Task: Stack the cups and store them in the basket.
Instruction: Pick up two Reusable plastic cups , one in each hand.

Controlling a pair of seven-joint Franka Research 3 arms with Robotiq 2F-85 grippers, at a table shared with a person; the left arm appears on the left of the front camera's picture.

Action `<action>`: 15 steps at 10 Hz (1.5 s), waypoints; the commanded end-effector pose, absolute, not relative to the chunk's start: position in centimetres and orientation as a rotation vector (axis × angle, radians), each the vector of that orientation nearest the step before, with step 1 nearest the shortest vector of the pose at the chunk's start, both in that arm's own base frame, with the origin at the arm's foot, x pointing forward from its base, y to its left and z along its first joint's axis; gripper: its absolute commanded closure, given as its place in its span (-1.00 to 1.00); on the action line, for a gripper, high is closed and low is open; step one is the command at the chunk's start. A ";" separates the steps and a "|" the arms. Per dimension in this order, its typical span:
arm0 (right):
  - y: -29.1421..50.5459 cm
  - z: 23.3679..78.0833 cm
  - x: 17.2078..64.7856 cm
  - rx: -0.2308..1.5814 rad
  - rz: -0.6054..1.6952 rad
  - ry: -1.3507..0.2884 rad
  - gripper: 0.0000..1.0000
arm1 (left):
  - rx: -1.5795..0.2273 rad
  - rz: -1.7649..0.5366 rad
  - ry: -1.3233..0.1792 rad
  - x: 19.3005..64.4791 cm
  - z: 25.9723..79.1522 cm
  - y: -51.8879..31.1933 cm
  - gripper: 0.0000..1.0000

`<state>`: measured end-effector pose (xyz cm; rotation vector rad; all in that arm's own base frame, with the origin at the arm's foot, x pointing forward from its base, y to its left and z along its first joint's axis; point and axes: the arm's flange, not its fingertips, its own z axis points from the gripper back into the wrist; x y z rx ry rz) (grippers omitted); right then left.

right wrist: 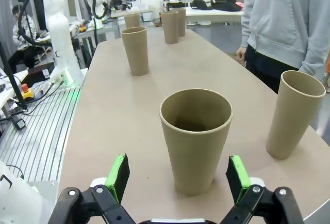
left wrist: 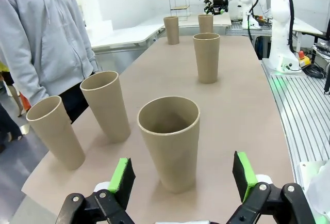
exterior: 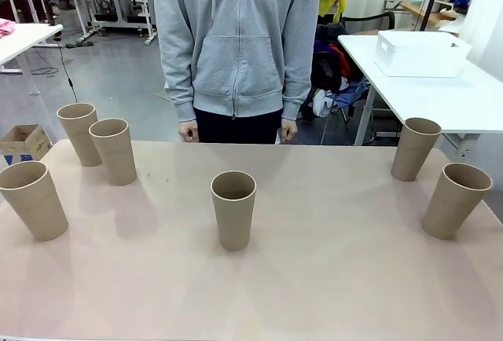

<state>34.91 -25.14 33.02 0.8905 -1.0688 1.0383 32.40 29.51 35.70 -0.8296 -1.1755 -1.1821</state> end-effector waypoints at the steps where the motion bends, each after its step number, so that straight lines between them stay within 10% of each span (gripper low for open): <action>1: -25.1 33.7 34.9 0.897 1.033 -1.050 -1.00 | -0.817 -1.189 -1.178 32.3 36.0 29.5 -1.00; 15: -24.9 29.2 37.0 0.934 1.163 -1.202 -1.00 | -0.944 -1.305 -1.244 34.1 31.7 29.2 -1.00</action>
